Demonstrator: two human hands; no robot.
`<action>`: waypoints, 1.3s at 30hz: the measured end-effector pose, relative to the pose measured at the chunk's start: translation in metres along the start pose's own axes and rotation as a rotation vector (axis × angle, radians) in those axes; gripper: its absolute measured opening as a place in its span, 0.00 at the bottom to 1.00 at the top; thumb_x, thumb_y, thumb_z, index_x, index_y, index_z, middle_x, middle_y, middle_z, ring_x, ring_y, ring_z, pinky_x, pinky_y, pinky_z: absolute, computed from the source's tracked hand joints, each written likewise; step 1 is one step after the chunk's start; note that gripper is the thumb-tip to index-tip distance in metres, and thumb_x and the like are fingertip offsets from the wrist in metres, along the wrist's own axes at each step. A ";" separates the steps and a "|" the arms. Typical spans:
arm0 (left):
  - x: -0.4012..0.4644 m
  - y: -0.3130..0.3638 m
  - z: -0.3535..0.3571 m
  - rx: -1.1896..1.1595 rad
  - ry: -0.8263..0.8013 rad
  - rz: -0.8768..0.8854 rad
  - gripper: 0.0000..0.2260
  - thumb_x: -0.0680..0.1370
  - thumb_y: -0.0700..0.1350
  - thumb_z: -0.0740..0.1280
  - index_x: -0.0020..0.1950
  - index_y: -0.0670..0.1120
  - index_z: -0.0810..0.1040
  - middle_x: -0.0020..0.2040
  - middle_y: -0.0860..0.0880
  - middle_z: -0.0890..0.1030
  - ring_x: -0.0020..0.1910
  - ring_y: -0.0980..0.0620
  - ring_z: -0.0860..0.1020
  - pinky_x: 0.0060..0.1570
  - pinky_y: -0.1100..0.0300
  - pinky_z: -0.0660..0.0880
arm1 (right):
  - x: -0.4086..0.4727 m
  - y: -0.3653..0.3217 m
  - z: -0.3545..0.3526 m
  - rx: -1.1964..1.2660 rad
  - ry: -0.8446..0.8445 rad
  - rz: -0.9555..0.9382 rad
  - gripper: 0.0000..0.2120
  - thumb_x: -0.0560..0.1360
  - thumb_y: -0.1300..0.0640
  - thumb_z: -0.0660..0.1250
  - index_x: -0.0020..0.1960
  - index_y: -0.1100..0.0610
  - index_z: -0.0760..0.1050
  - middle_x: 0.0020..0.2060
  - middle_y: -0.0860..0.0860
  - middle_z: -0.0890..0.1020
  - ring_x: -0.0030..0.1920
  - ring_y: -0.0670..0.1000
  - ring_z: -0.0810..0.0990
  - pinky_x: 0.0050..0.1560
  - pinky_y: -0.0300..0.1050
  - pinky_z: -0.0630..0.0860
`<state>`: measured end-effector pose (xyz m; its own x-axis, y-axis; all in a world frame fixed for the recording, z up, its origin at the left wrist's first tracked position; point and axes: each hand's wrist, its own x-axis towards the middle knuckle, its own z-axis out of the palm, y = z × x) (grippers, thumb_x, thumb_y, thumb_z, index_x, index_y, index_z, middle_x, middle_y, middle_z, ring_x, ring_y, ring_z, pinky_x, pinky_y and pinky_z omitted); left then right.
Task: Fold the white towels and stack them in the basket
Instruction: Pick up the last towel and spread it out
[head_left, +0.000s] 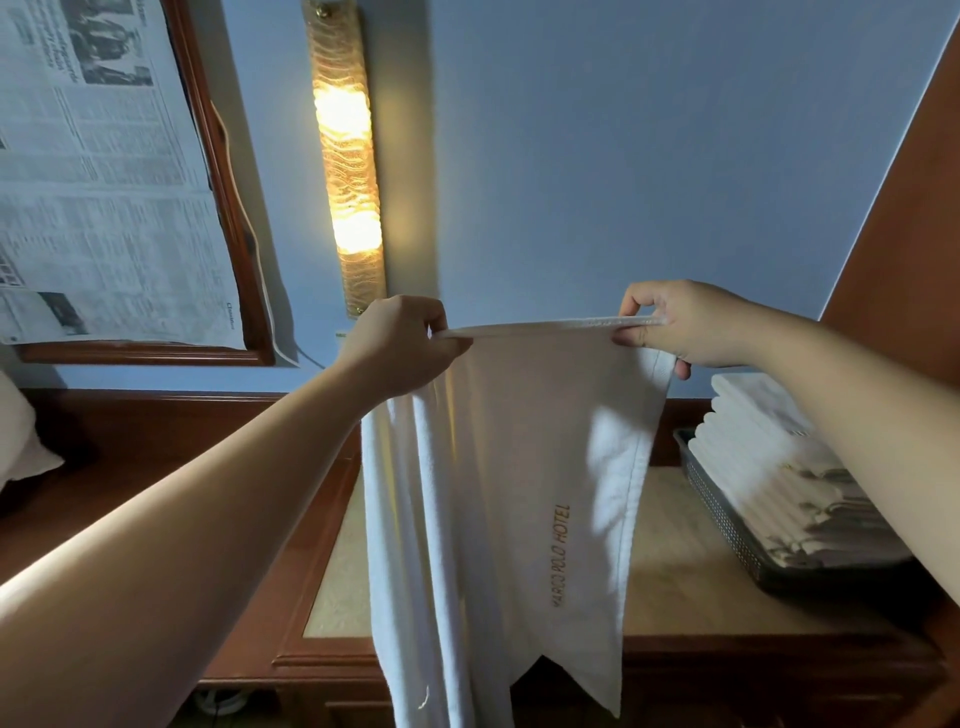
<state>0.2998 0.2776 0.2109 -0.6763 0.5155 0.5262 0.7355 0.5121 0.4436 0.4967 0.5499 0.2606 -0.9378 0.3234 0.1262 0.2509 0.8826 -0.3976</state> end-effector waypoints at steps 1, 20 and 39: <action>0.000 0.001 0.000 0.001 -0.005 -0.001 0.17 0.75 0.59 0.74 0.36 0.48 0.76 0.34 0.51 0.77 0.36 0.56 0.73 0.34 0.59 0.67 | 0.000 0.000 0.000 -0.008 0.007 0.006 0.10 0.79 0.38 0.69 0.49 0.44 0.75 0.30 0.51 0.74 0.27 0.51 0.82 0.40 0.48 0.68; -0.026 0.026 0.024 -0.195 -0.264 -0.081 0.23 0.77 0.51 0.72 0.31 0.47 0.63 0.31 0.49 0.65 0.31 0.51 0.65 0.33 0.57 0.61 | 0.017 0.000 0.065 -0.275 0.482 0.193 0.18 0.81 0.46 0.66 0.41 0.58 0.80 0.33 0.56 0.80 0.39 0.62 0.79 0.36 0.45 0.70; -0.011 -0.020 0.018 0.010 0.055 -0.136 0.16 0.78 0.54 0.71 0.39 0.44 0.74 0.33 0.49 0.75 0.35 0.49 0.73 0.31 0.58 0.63 | 0.027 -0.019 0.053 -0.330 0.377 0.044 0.15 0.83 0.46 0.65 0.42 0.54 0.75 0.37 0.52 0.77 0.37 0.54 0.75 0.33 0.43 0.65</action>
<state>0.2916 0.2740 0.1834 -0.7660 0.4028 0.5010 0.6368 0.5819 0.5059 0.4540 0.5234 0.2237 -0.7879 0.4095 0.4599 0.4077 0.9066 -0.1087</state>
